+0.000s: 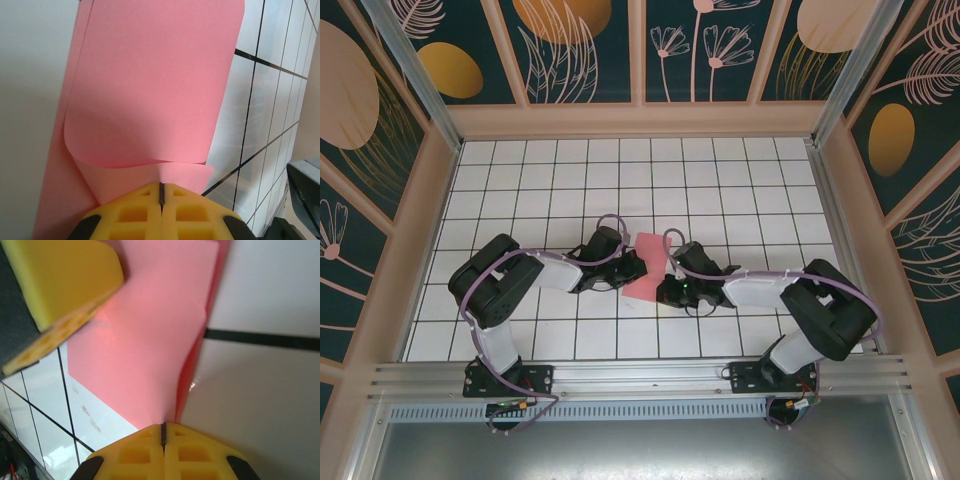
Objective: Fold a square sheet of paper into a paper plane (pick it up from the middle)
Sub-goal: Fold the triangle a second time at the center of the table.
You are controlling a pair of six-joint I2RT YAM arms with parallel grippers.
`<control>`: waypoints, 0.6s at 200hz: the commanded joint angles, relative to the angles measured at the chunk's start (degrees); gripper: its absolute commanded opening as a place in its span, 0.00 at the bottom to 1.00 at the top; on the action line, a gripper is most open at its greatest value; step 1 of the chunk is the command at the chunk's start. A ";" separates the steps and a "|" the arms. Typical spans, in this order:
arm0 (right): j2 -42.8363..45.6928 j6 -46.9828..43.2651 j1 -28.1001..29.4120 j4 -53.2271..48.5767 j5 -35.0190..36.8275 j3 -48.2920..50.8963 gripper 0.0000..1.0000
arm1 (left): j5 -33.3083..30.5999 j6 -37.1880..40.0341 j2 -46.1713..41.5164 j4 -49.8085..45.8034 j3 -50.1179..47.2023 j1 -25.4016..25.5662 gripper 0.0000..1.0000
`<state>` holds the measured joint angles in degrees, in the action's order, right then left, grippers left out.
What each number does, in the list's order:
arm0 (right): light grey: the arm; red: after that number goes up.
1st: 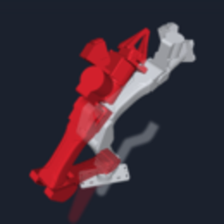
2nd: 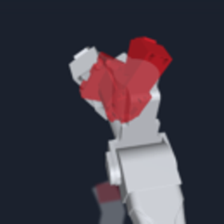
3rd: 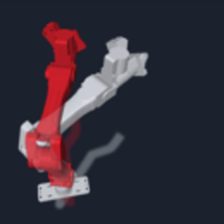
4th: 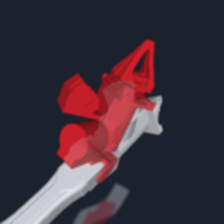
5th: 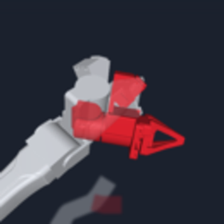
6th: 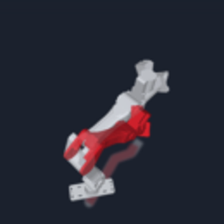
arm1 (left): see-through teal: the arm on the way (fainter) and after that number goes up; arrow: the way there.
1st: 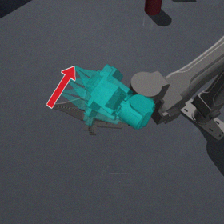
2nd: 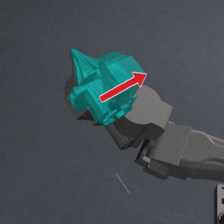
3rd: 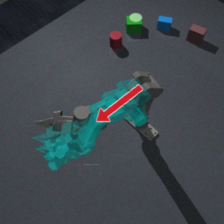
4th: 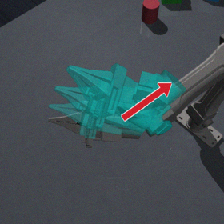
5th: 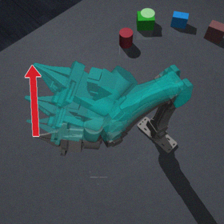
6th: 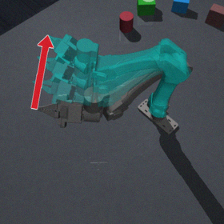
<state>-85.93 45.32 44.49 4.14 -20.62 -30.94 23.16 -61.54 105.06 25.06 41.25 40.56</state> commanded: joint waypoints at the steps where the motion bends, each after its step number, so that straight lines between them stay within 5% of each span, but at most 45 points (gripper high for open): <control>1: 1.55 -0.82 0.49 -6.68 1.21 1.13 0.00 | -1.82 1.46 1.58 -5.11 -1.27 0.31 0.00; 65: 3.51 -0.77 0.60 -5.00 2.61 -7.44 0.00 | -1.65 1.67 1.35 -5.37 -1.22 0.21 0.00; 120: -5.05 0.75 0.75 -1.30 0.04 -8.73 0.00 | -1.54 1.78 1.35 -5.32 -1.08 0.23 0.00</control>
<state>-87.72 45.32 44.80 1.85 -19.64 -39.97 23.16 -61.30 105.06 25.06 41.25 40.56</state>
